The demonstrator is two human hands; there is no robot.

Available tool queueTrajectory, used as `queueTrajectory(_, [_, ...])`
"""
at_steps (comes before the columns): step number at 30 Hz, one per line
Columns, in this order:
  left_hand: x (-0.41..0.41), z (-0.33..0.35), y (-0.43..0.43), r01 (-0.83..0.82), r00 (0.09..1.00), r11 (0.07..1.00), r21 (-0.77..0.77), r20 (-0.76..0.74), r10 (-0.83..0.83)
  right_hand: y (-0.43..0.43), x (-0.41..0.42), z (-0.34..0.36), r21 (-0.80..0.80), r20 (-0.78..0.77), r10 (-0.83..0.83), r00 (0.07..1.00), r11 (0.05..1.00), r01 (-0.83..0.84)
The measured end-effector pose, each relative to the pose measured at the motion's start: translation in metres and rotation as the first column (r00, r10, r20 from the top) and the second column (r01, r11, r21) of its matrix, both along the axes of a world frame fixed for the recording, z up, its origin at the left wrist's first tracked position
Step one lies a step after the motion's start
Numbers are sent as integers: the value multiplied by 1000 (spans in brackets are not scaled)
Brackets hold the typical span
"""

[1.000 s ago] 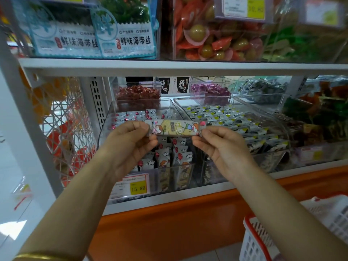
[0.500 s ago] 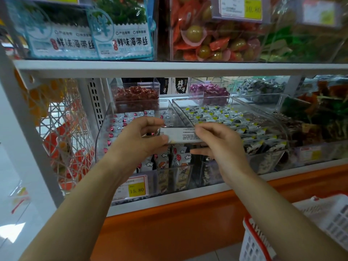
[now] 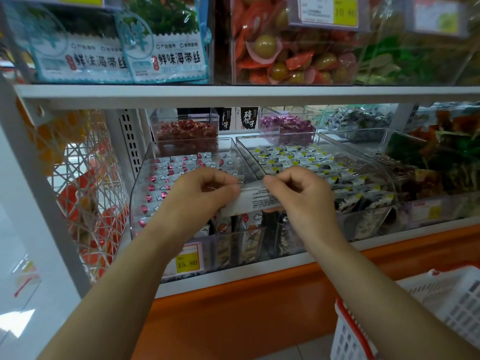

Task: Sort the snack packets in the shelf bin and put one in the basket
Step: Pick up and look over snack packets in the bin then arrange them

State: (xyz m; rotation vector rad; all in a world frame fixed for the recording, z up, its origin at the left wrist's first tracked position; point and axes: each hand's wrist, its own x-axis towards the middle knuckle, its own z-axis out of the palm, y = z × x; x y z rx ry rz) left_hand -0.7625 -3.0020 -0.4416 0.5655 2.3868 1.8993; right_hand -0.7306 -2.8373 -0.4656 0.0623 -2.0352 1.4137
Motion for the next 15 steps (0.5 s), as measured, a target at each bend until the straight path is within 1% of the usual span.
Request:
queueTrajectory(2, [-1, 0, -1, -42, 999, 999, 3, -6, 42, -2, 1, 0, 41, -7, 7, 1000, 999, -6])
queueTrajectory(4, [-2, -1, -2, -77, 997, 997, 5, -23, 77, -2, 1, 0, 50, -4, 21, 1000, 999, -21])
queueTrajectory(7, [-4, -2, -5, -123, 991, 992, -12, -57, 122, -3, 2, 1, 37, -5, 36, 999, 999, -35])
queueTrajectory(11, [-5, -4, -4, -141, 984, 989, -49, -115, 135, -3, 2, 0, 6, 14, 31, 999, 1000, -31])
queueTrajectory(13, [-3, -4, -4, -105, 984, 991, -81, -149, 92, -2, 1, -1, -86, 29, 45, 999, 995, -43])
queueTrajectory(15, [-2, -3, -4, -20, 989, 992, -124, -150, 1, 0, -1, -2, -193, 48, 49, 998, 980, -39])
